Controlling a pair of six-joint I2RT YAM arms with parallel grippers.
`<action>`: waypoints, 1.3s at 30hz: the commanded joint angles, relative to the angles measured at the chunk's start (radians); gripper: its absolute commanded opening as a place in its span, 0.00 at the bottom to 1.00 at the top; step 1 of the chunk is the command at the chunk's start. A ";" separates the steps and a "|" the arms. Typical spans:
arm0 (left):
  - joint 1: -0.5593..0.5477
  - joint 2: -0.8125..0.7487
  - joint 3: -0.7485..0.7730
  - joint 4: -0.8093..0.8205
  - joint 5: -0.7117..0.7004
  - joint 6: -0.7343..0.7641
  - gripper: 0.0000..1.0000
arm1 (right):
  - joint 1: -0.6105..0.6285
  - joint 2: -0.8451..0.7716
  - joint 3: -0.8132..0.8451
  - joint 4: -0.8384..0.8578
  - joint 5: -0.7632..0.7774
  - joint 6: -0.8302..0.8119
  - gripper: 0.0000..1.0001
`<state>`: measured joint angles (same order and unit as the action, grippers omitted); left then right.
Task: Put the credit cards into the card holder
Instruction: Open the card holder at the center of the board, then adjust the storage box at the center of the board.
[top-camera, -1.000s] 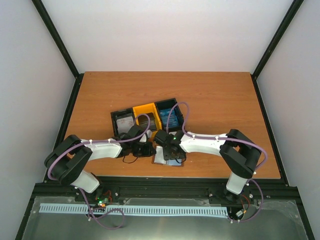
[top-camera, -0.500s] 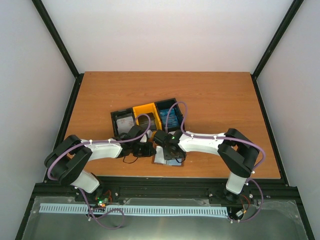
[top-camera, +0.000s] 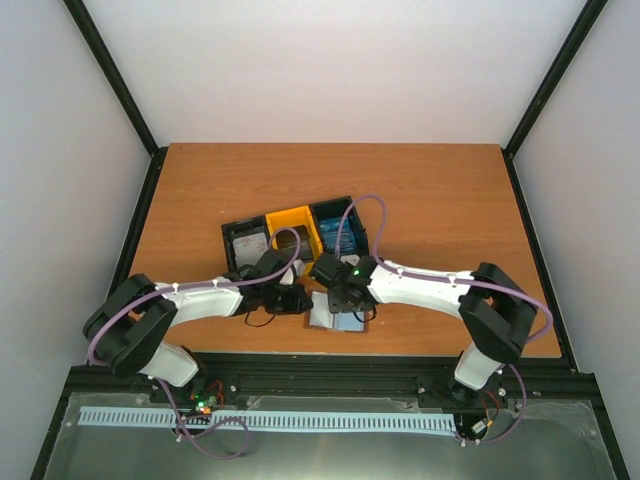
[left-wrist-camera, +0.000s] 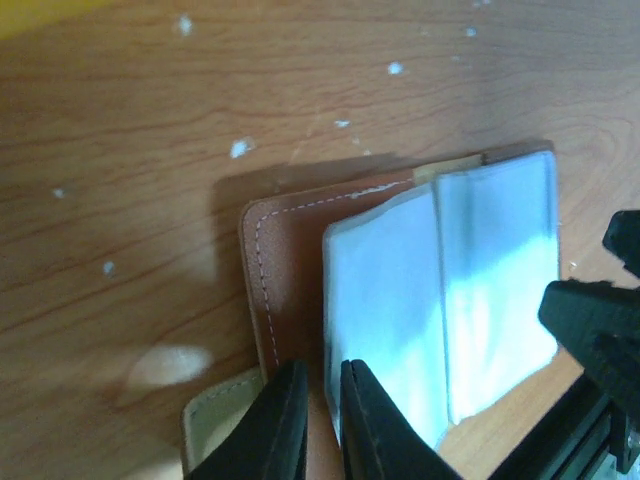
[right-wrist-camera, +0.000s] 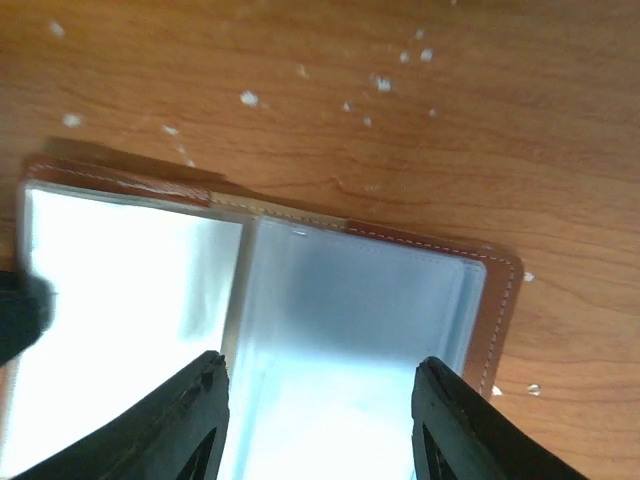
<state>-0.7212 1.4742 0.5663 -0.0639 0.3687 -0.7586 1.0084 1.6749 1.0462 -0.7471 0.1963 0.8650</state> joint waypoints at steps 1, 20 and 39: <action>-0.008 -0.068 0.060 -0.033 0.026 0.030 0.14 | -0.012 -0.097 0.018 0.000 0.054 0.039 0.51; 0.045 -0.203 0.175 -0.176 -0.032 0.078 0.26 | -0.091 -0.238 -0.130 0.213 -0.131 -0.018 0.38; 0.259 0.036 0.556 -0.392 -0.137 0.564 0.50 | -0.133 -0.062 -0.106 0.342 -0.422 -0.368 0.36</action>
<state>-0.4656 1.4460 1.0428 -0.4099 0.2607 -0.3397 0.8795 1.5665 0.9012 -0.4423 -0.1364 0.6205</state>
